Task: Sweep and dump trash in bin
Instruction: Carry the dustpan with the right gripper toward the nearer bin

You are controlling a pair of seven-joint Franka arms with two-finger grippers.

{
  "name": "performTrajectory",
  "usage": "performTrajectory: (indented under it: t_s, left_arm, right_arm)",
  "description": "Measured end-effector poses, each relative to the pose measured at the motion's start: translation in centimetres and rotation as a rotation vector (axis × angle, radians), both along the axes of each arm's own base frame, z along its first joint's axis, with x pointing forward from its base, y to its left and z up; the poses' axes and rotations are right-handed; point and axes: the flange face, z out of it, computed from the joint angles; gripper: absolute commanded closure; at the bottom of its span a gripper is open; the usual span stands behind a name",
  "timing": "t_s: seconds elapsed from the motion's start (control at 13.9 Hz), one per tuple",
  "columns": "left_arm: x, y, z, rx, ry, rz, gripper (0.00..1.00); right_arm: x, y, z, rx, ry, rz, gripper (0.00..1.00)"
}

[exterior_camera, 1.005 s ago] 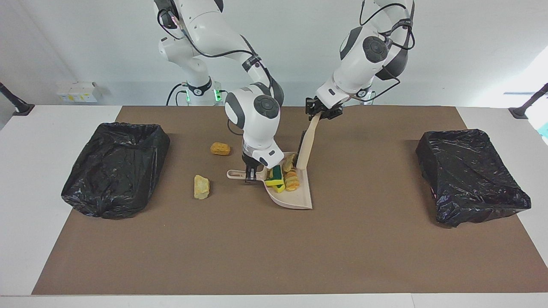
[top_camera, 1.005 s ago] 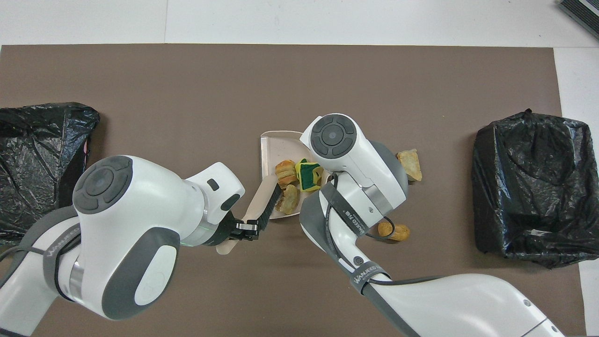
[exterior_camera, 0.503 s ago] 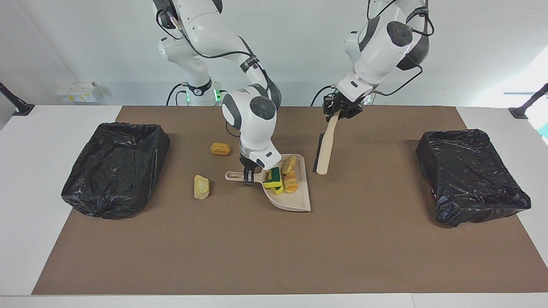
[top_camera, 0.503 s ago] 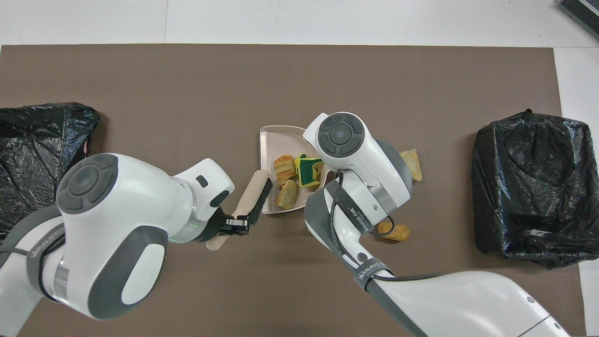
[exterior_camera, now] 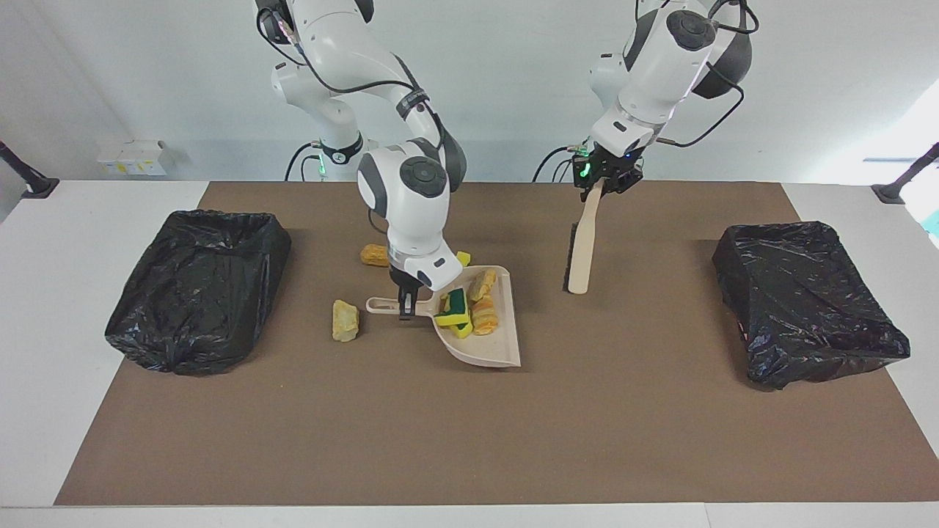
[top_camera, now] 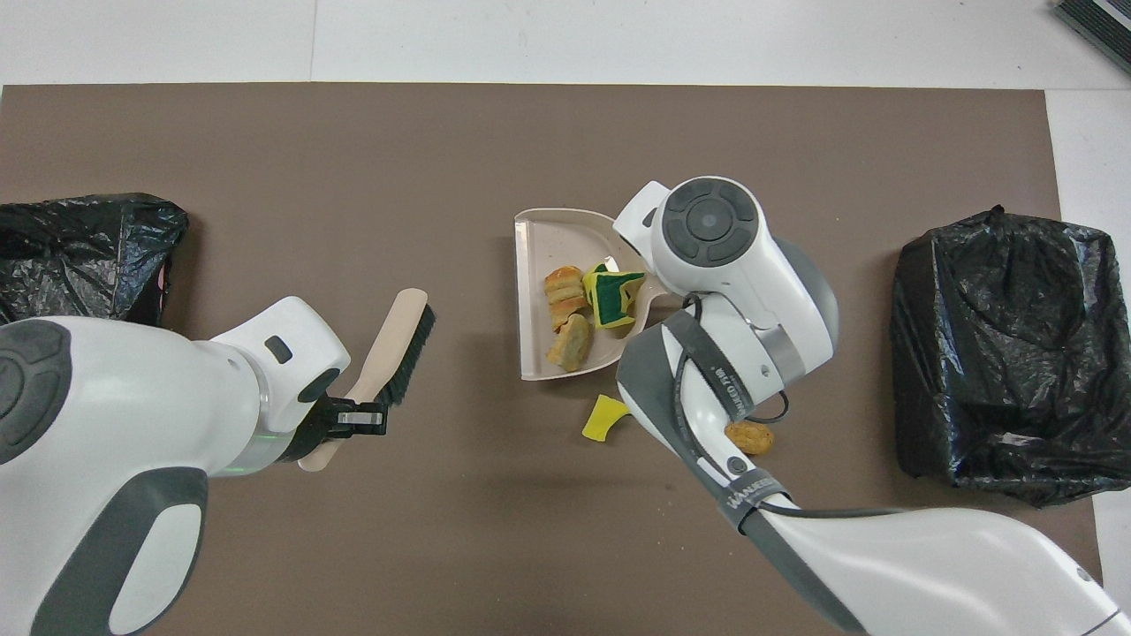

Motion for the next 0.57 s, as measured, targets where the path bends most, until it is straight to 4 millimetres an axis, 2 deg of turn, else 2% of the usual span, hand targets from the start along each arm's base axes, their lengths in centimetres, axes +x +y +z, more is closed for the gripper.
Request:
performTrajectory:
  t_s: [0.22,0.36,0.57]
  left_arm:
    - [-1.2,-0.9,-1.3,0.003,-0.018,-0.001,1.00]
    - [-2.2,-3.4,-2.7,-0.002,-0.052,0.014,1.00]
    - [-4.7,-7.9,-5.2,-0.013,-0.070,0.026,1.00]
  right_arm:
    - [1.5,-5.5,3.8,0.001,0.026,0.013,1.00]
    - [2.3,-9.3,5.9,-0.004,0.033,0.009,1.00]
    - [3.0,-15.8,7.6,-0.008,0.032,-0.005,1.00]
